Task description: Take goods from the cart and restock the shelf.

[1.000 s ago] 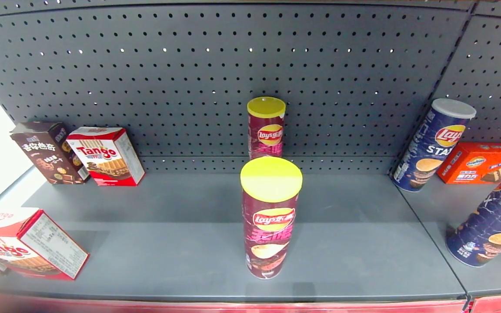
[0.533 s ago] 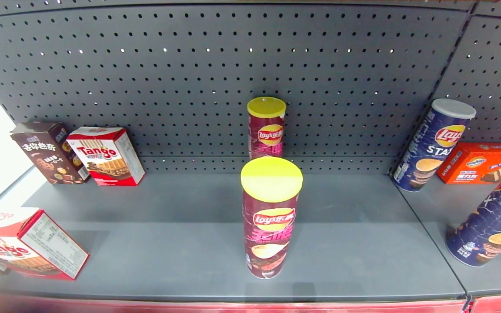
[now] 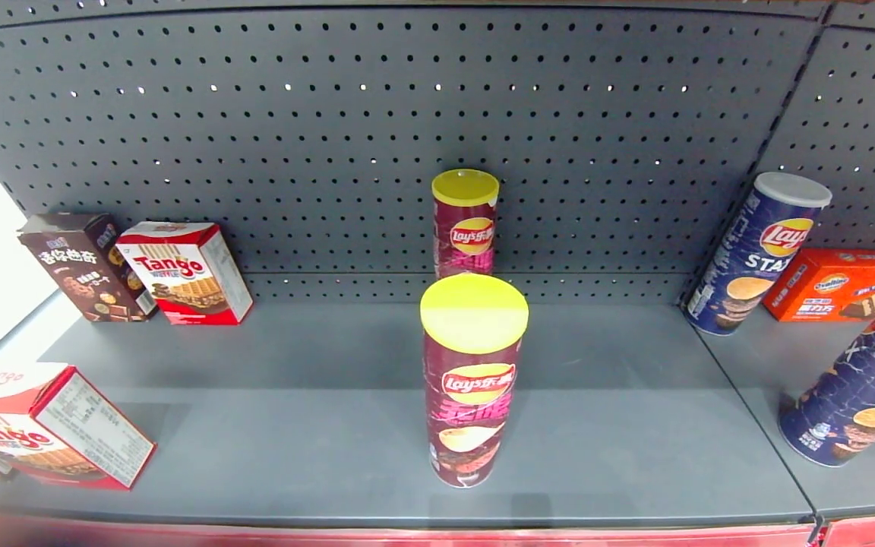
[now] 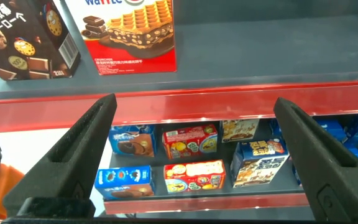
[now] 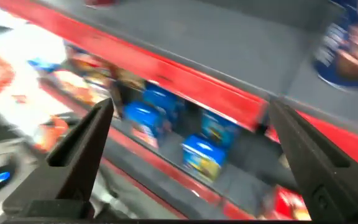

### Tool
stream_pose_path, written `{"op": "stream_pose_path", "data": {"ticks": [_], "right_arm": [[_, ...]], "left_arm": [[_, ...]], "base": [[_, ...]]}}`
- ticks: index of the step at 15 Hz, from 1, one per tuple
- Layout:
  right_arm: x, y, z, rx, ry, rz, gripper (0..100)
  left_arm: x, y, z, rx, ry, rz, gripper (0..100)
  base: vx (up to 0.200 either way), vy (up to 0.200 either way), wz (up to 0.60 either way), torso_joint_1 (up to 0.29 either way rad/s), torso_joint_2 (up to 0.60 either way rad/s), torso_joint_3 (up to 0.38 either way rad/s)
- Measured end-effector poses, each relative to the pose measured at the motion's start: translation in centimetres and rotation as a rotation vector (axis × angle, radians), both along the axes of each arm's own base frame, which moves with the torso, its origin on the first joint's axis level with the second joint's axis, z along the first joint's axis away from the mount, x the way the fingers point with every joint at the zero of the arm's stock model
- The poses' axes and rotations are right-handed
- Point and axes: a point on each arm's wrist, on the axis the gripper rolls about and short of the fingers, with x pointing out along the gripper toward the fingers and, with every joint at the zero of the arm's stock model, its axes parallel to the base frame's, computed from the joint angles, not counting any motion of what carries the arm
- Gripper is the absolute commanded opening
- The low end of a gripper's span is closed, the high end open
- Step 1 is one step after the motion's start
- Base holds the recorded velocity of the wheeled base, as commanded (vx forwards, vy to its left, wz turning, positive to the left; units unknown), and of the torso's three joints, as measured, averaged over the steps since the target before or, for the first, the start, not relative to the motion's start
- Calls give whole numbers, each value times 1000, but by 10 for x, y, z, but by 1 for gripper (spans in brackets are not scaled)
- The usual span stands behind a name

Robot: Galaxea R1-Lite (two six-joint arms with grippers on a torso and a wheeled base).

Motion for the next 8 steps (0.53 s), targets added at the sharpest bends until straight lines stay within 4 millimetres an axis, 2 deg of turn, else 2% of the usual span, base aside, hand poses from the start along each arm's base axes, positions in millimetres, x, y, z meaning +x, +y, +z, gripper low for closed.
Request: {"op": "stream_pose_path", "data": {"ticks": [4,6,8], "right_arm": [[5,6,1,-29,75,-372,100],[2,8,1,-5,47,-444,100],[-5,10,0,31,-29,-426,100]], "left_arm": [[0,0,0,-1,0,1,100],[0,0,0,-3,0,3,100],[0,0,0,-2,0,3,100]], "base": [[0,0,0,0,0,0],[0,0,0,0,0,0],[0,0,0,0,0,0]]}}
